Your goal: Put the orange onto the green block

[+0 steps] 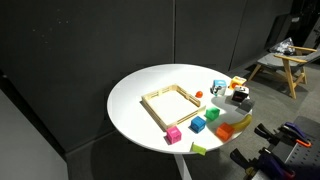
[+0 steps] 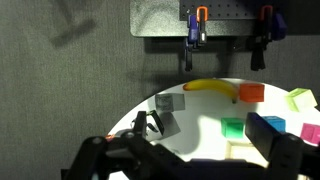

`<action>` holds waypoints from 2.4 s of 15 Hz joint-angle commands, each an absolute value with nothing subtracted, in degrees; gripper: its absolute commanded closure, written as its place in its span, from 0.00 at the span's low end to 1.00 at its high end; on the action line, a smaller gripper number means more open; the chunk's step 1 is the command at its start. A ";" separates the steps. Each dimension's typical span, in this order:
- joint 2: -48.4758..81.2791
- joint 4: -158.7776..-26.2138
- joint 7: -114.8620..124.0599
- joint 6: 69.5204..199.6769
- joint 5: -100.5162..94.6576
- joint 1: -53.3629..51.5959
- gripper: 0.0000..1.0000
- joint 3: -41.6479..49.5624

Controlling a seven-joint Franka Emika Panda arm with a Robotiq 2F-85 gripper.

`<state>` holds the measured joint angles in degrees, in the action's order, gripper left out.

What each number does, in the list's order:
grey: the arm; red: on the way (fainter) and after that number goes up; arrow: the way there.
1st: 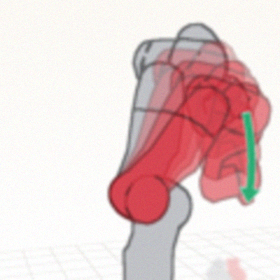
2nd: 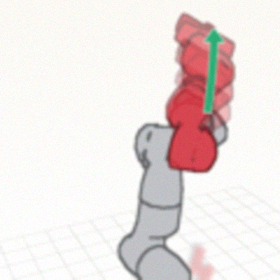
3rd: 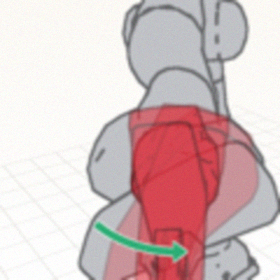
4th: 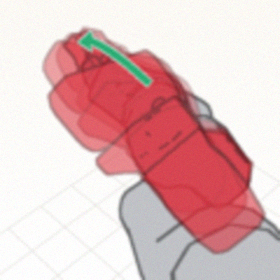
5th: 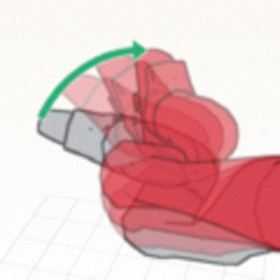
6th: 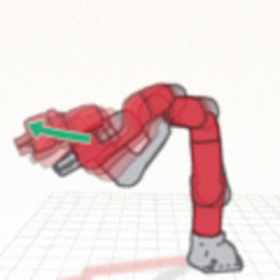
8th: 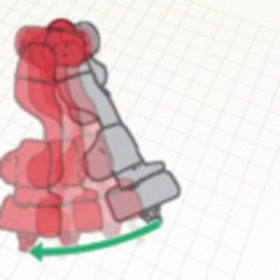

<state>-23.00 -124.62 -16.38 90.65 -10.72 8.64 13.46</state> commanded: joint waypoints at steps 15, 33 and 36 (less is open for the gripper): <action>-22.87 -124.92 -16.25 90.70 -10.62 7.77 0.00 12.11; -23.99 -142.15 -16.91 114.02 -9.34 2.85 0.00 8.02; -23.04 -143.79 -16.63 116.67 -8.61 2.04 0.00 7.43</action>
<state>-22.81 -141.99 -16.32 113.98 -10.08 2.61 7.96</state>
